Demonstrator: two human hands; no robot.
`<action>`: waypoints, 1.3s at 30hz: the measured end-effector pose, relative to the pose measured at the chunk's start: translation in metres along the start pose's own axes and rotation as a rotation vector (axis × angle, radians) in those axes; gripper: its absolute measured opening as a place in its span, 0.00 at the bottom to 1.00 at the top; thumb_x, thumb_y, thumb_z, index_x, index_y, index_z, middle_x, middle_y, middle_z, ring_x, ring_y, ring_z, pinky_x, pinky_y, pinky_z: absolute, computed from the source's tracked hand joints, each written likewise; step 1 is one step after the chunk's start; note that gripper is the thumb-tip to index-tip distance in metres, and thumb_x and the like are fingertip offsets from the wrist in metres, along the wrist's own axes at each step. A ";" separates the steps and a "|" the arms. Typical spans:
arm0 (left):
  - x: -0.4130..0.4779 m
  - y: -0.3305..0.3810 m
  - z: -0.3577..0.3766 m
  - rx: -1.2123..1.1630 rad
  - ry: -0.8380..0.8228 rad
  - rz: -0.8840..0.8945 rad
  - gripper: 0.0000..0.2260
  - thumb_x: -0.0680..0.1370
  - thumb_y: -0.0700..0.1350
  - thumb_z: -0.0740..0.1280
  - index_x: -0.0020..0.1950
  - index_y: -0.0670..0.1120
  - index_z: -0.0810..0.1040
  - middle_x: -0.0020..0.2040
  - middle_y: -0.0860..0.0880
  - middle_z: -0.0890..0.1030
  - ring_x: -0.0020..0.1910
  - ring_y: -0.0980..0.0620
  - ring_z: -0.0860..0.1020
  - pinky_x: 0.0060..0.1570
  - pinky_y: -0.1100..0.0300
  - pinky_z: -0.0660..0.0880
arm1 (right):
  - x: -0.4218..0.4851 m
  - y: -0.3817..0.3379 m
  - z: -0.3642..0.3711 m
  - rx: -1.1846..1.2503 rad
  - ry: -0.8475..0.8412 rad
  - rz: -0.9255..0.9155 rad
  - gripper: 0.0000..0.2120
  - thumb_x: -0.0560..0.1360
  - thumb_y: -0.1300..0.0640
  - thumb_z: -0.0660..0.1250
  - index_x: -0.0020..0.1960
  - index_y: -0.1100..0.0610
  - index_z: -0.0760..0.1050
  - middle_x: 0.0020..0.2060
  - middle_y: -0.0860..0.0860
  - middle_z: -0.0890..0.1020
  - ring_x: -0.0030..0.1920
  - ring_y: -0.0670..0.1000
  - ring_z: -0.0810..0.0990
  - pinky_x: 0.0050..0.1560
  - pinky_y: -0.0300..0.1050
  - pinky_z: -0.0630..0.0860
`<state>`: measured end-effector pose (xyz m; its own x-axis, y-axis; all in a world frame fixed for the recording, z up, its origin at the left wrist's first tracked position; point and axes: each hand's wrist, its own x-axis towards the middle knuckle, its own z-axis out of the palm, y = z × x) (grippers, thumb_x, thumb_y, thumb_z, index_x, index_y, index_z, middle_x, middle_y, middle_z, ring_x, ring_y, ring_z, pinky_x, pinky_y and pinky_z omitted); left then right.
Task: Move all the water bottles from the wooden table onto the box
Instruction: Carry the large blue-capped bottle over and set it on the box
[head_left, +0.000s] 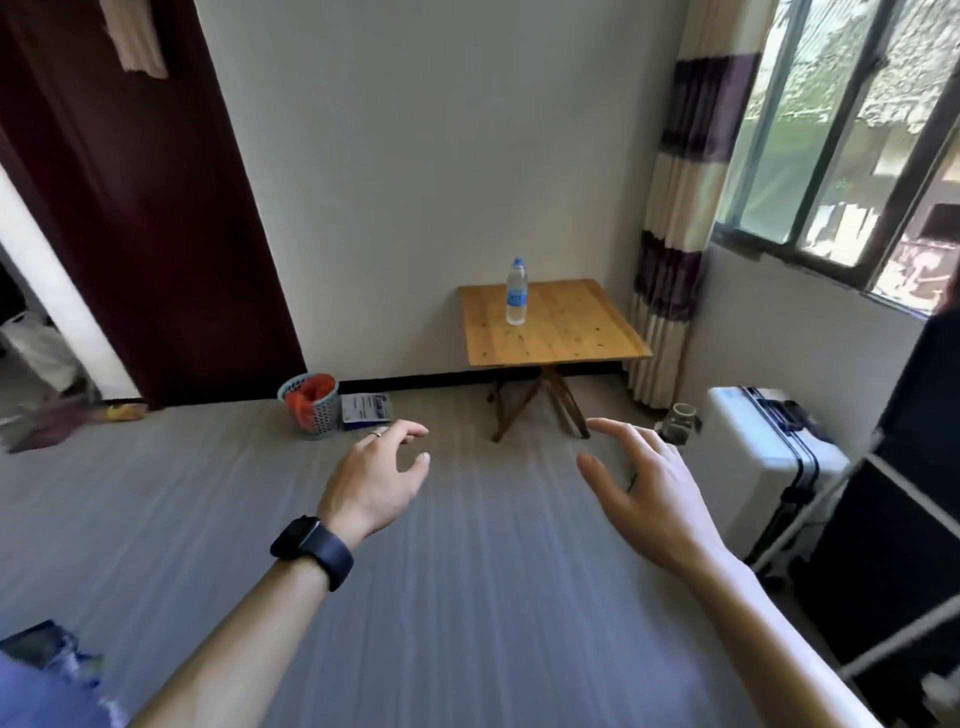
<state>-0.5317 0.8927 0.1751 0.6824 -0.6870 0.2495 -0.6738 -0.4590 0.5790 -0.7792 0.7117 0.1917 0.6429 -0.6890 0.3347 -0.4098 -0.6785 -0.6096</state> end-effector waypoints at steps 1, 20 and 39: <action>0.022 -0.008 0.009 -0.004 -0.011 0.000 0.12 0.77 0.51 0.68 0.61 0.57 0.78 0.58 0.54 0.81 0.60 0.54 0.78 0.59 0.54 0.75 | 0.019 0.006 0.010 -0.004 -0.006 0.008 0.21 0.78 0.42 0.66 0.70 0.39 0.71 0.67 0.42 0.75 0.69 0.49 0.70 0.63 0.41 0.64; 0.438 0.005 0.157 0.017 -0.062 0.082 0.12 0.77 0.48 0.69 0.61 0.52 0.79 0.56 0.51 0.82 0.59 0.51 0.78 0.58 0.59 0.73 | 0.405 0.150 0.072 -0.009 0.056 0.058 0.20 0.79 0.43 0.66 0.70 0.42 0.73 0.66 0.47 0.76 0.67 0.52 0.72 0.65 0.45 0.67; 0.761 -0.082 0.277 -0.044 -0.052 -0.175 0.14 0.79 0.49 0.67 0.65 0.53 0.77 0.61 0.52 0.80 0.63 0.51 0.76 0.56 0.60 0.70 | 0.764 0.273 0.213 0.026 -0.216 0.033 0.21 0.78 0.38 0.64 0.70 0.40 0.70 0.65 0.44 0.76 0.67 0.49 0.73 0.64 0.49 0.73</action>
<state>-0.0358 0.2513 0.1020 0.7719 -0.6275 0.1021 -0.5322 -0.5500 0.6436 -0.2624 0.0547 0.1277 0.7542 -0.6383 0.1543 -0.4179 -0.6478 -0.6370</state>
